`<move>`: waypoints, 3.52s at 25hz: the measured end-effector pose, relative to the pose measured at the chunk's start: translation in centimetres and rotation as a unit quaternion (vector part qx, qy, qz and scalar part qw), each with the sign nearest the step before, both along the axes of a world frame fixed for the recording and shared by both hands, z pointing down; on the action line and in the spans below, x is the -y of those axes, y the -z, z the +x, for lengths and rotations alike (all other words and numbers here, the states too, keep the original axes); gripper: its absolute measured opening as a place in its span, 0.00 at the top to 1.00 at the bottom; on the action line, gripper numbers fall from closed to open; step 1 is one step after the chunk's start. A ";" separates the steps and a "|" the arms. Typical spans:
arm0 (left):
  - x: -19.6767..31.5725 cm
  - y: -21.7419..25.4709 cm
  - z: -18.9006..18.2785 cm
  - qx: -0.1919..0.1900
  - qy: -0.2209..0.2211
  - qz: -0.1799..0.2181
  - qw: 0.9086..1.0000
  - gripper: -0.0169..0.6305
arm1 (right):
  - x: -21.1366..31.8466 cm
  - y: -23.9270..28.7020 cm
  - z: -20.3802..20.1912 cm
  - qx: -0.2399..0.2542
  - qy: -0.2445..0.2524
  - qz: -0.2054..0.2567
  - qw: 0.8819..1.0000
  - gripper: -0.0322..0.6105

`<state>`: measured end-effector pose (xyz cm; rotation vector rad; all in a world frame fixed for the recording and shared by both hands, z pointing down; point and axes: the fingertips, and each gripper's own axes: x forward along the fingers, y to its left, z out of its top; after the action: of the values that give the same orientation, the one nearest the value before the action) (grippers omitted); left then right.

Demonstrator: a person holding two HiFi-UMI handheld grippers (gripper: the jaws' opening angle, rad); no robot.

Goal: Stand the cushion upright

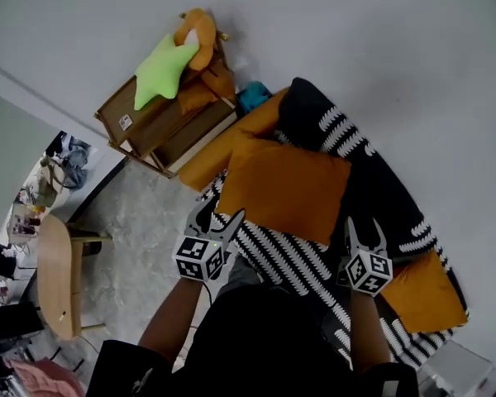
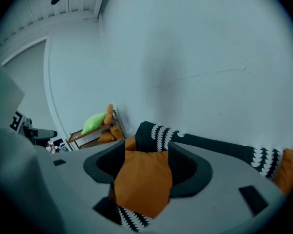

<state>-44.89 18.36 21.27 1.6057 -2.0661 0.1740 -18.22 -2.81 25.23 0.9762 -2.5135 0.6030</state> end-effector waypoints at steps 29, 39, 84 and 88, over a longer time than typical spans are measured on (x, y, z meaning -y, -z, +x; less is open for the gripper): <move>5.3 -32.4 -12.4 -0.122 -0.025 -0.161 0.979 0.38 | 5.3 -28.7 -3.0 -0.151 -0.041 -0.136 0.978 0.39; 6.8 -35.9 -12.4 -0.162 -0.070 -0.176 0.969 0.29 | 7.0 -33.1 -2.9 -0.163 -0.030 -0.163 0.973 0.26; 18.0 -21.1 0.1 -0.099 -0.308 -0.014 0.946 0.55 | 0.5 -18.4 7.9 0.004 -0.267 -0.053 0.962 0.65; 22.7 -18.1 0.5 -0.070 -0.346 0.014 0.935 0.54 | 2.6 -16.5 8.6 0.030 -0.307 -0.022 0.951 0.64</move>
<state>-44.42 -4.38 39.34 2.2315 -1.3257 0.2614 -9.60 -5.42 41.69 1.7621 -2.2063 0.8663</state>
